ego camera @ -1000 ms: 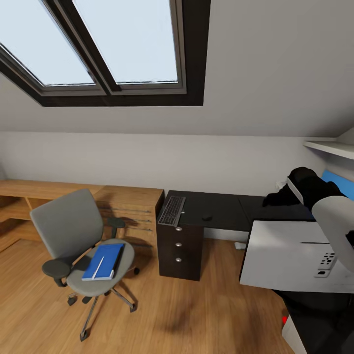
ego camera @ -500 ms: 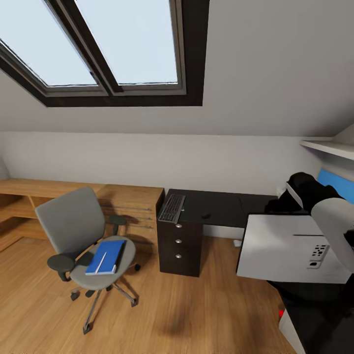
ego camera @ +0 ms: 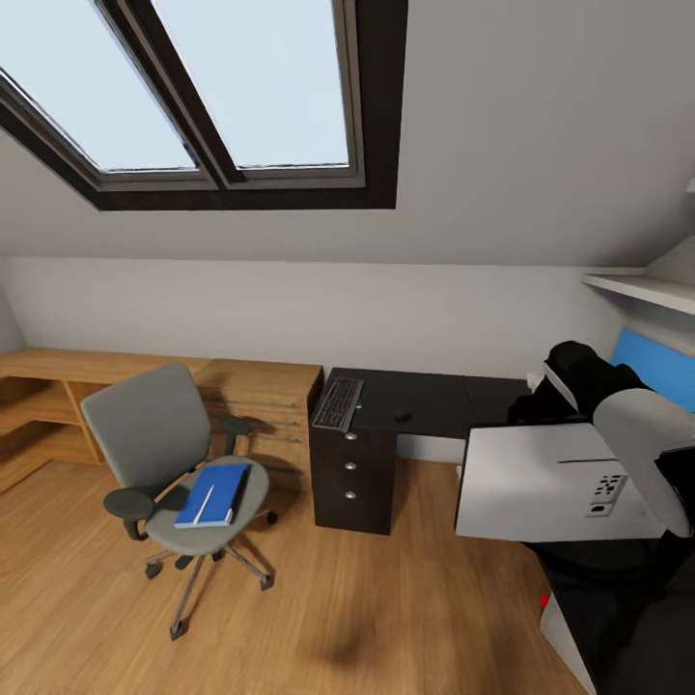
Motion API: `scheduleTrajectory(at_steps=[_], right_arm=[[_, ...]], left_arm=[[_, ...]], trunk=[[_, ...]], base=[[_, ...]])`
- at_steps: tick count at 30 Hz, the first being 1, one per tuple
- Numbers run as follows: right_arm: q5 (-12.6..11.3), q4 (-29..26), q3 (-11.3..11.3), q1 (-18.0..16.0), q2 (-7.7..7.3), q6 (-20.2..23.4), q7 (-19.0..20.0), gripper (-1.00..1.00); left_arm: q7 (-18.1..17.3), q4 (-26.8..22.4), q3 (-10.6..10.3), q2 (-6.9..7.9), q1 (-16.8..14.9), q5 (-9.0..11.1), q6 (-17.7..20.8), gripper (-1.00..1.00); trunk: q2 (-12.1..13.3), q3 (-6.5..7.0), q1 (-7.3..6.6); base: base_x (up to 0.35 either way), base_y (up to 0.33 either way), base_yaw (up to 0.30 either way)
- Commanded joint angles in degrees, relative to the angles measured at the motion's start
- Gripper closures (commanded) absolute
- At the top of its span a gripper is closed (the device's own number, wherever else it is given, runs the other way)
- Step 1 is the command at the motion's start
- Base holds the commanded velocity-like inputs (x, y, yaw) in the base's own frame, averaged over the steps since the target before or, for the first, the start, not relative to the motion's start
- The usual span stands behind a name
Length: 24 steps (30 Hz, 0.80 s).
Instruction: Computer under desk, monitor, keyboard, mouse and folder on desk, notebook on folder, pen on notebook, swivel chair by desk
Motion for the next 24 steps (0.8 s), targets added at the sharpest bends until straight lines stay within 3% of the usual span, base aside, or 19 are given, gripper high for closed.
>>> scheduleTrajectory(at_steps=[1,24], right_arm=[[0.7,-0.1,0.6,0.0,0.04,0.1,0.4,-1.0],[0.5,-1.0,0.4,0.0,0.13,-0.1,0.4,-1.0]], left_arm=[[-0.4,0.1,0.1,0.0,0.0,0.4,-0.1,-1.0],[-0.4,0.1,0.1,0.0,0.0,0.5,-0.1,-1.0]], trunk=[[0.0,-0.03,0.01],[0.0,-0.03,0.01]], base=[[-0.024,0.0,0.0],[-0.036,0.0,0.0]])
